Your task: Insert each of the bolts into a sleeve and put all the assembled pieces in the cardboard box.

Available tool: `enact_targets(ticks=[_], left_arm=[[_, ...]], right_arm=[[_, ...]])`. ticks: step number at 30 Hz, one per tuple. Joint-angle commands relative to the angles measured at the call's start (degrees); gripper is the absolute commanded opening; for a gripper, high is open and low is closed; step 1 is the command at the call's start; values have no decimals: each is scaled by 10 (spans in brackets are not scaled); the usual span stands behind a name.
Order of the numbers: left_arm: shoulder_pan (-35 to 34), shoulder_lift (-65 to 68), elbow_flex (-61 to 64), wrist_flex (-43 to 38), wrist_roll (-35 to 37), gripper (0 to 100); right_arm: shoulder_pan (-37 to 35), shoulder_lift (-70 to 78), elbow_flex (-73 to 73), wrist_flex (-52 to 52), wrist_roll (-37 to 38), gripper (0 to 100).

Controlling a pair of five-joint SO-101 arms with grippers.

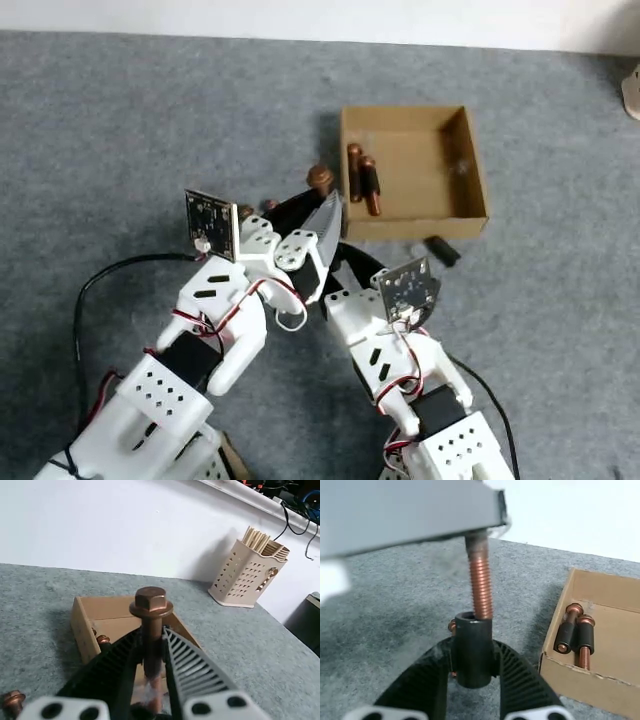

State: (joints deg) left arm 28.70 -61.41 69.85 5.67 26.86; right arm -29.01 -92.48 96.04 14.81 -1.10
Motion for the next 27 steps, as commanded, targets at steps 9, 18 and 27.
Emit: enact_targets(ticks=[9,18,27], left_arm=[[-17,-5,-2,-7,0,4],[-15,-5,22,-7,0,4],[8,-5,49,-6,0,5]], right_arm=[[9,-7,76,-15,-5,5],[43,-7,77,-15,-5,5],[44,-7,77,-15,-5,5]])
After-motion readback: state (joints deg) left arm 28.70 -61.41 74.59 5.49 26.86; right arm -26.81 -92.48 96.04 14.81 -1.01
